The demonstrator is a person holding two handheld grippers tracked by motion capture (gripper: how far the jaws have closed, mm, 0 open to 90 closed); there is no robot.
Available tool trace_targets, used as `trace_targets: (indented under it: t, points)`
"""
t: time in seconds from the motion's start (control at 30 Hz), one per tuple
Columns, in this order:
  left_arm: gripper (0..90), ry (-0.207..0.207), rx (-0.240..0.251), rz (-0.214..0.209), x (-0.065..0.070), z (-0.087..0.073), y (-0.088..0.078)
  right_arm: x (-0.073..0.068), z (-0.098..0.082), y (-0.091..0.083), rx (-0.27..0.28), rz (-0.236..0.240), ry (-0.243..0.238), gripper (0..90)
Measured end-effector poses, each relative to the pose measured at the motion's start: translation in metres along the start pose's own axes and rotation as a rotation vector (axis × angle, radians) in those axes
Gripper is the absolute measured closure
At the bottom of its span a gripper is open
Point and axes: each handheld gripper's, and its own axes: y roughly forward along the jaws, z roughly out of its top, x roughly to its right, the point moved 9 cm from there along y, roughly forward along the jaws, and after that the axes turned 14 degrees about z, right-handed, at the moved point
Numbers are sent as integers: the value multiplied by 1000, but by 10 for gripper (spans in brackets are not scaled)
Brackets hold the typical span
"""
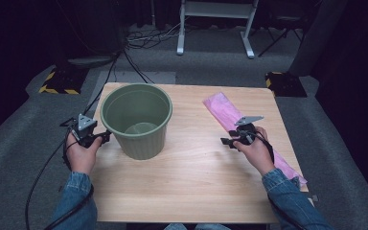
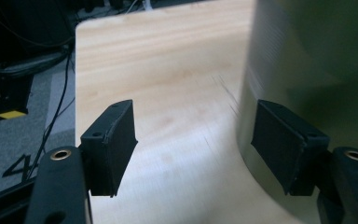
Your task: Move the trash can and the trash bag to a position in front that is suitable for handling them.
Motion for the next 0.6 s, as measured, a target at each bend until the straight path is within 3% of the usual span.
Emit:
trace_targets:
  t: [0.03, 0.1, 0.27, 0.37, 0.43, 0.47, 0.5, 0.6]
  points:
    - [368, 8, 13, 2, -1, 3, 3, -1, 0, 1, -4, 2, -2, 435]
    - [378, 4, 27, 0, -3, 10, 10, -1, -1, 0, -12, -7, -8, 429]
    - [434, 10, 51, -49, 0, 20, 21, 2, 3, 0, -10, -13, -19, 413]
    - [471, 14, 73, -105, 10, 23, 17, 5, 10, 1, 8, -16, -28, 385]
    - [469, 35, 79, -122, 18, 22, 12, 4, 14, 3, 16, -13, -37, 377]
    - [464, 65, 77, -145, 28, 21, 7, 3, 17, 4, 22, -10, -42, 374]
    - [457, 65, 77, -145, 28, 21, 7, 2, 20, 6, 27, -6, -50, 373]
    - [466, 103, 78, -167, 46, 21, 0, -1, 27, 10, 40, 4, -65, 373]
